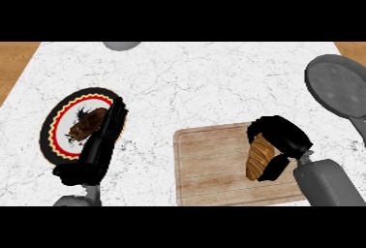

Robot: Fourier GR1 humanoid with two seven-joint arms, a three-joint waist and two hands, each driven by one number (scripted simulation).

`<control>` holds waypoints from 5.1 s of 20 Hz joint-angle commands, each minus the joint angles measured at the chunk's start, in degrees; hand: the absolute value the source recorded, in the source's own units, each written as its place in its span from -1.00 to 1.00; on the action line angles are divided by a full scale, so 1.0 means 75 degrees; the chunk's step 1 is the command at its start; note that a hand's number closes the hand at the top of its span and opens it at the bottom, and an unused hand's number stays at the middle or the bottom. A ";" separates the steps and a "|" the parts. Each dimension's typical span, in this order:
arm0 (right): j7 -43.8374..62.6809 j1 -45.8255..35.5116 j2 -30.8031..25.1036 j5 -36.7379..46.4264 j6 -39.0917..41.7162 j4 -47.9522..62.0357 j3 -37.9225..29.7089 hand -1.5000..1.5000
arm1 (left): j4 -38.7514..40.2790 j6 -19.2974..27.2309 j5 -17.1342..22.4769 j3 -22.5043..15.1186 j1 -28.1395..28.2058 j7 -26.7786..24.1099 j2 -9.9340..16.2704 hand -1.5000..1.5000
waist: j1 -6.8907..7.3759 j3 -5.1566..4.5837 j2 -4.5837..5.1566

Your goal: Pick the croissant from the cutting board and place it in the pan

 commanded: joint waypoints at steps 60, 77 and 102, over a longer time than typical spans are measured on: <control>0.2795 -0.4199 -0.2989 -0.1522 -0.5175 0.8258 -0.7043 -1.00 | 0.0115 -0.0249 -0.0205 -0.0162 -0.0351 -0.0132 -0.0243 0.00 | 0.0659 0.0131 0.0363; -0.0647 -0.3273 -0.3064 -0.4551 -0.3978 0.7670 -0.9538 -1.00 | -0.0109 0.0006 -0.0303 -0.0084 -0.0016 -0.0089 -0.0309 0.00 | 0.0211 0.0079 0.0135; -0.1521 -0.1197 -0.2199 -0.6001 -0.2193 0.6215 -0.7612 -1.00 | 0.0391 -0.0141 -0.0393 0.0160 -0.0194 -0.0242 -0.0478 0.00 | -0.0010 0.0034 0.0035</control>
